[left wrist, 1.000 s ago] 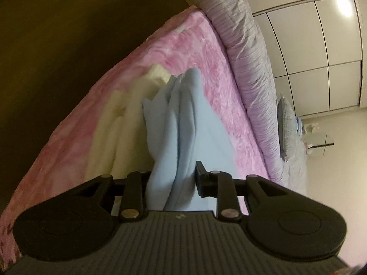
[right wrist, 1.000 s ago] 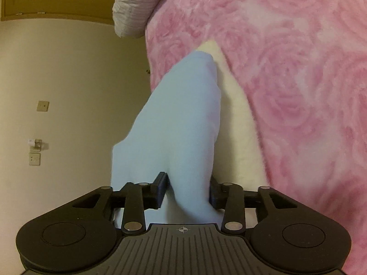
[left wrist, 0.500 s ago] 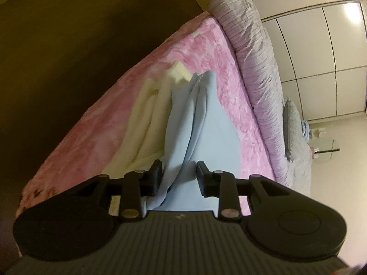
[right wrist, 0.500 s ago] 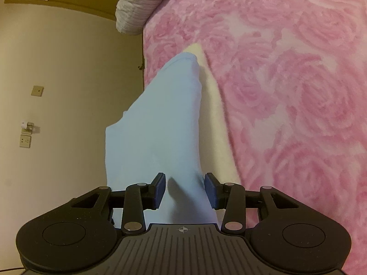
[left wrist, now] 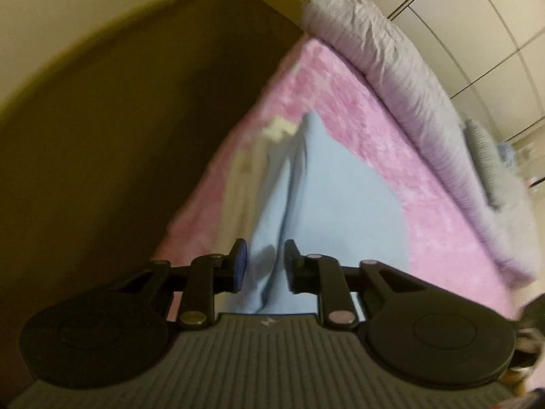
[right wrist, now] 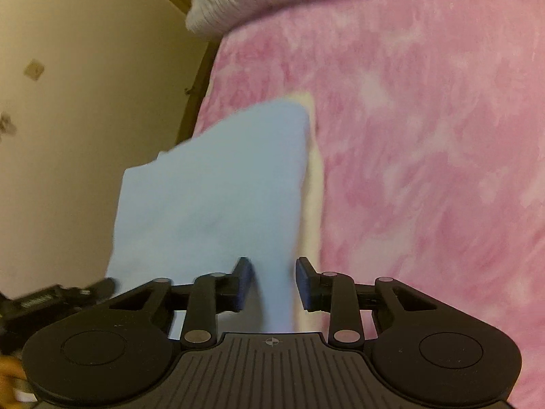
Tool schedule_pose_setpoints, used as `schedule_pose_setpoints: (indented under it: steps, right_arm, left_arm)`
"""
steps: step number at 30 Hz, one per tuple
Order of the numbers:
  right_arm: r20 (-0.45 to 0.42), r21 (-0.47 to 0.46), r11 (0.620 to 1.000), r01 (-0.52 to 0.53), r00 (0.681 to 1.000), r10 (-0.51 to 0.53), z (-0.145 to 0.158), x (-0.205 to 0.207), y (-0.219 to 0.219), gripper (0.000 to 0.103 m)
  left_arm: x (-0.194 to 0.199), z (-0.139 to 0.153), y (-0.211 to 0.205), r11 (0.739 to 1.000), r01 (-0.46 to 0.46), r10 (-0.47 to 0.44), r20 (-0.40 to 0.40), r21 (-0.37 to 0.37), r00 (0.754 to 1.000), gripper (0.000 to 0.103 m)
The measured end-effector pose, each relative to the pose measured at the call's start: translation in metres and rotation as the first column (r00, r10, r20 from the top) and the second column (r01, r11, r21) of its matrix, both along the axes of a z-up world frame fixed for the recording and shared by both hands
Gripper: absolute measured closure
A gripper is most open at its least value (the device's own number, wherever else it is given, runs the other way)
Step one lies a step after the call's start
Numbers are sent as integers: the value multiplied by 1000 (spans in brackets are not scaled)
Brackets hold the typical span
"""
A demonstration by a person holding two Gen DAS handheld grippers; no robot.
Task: Fold clothes
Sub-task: 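Carry the folded sweatshirt onto the cream towel with both grippers, then lower the sweatshirt onto the towel and open both grippers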
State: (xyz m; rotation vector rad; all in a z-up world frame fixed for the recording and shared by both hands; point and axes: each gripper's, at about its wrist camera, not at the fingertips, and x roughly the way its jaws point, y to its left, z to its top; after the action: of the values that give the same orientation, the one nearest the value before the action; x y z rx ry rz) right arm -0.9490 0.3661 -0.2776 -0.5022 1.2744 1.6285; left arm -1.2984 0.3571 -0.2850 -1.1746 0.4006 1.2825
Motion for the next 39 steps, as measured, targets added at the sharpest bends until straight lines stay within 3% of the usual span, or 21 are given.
schedule_pose_setpoints:
  steps: [4,7,10,12,15,21,27,31,34,39]
  right_arm:
    - [84,47,994,-102,992,98,29,-13,-18,72]
    - [159,38,976,-215,965,206,34,-40,-29,73]
    - [221,13,948,-318,926,307,16,-70,-31,73]
    - [297,-9,926,-378,883,364,-2,-88,-31,73]
    - [347,-23,909,-416,849,397,-11,-99,-32,73]
    - [330,-45,912,-409,855,399,-11,-93,-30,72]
    - [407,-69,909,-410,820,401,-14,-111,-35,72]
    - [396,-67,911,-408,827,399,-15,-108,-36,72]
    - [341,-59,926,-372,865,369,-2,-95,-34,72]
    - [249,-9,941,-339,911,330,38,-66,-53,66]
  left_arm:
    - [25,21,-12,983,181,-180,-56,26,982,87]
    - [46,9,-9,963,267,-268,-135,-27,954,88]
    - [55,-12,0,957,270,-285,-190,-103,940,88]
    - [58,-17,4,955,270,-291,-208,-123,934,88]
    - [58,-16,5,951,279,-303,-215,-137,928,87]
    - [65,-19,14,944,285,-319,-242,-166,916,86]
    - [73,-22,14,940,287,-329,-279,-182,902,86]
    - [78,-14,12,947,260,-307,-302,-187,903,86]
    - [84,6,3,961,215,-264,-338,-175,903,86]
    - [98,46,-28,980,98,-160,-397,-172,904,74]
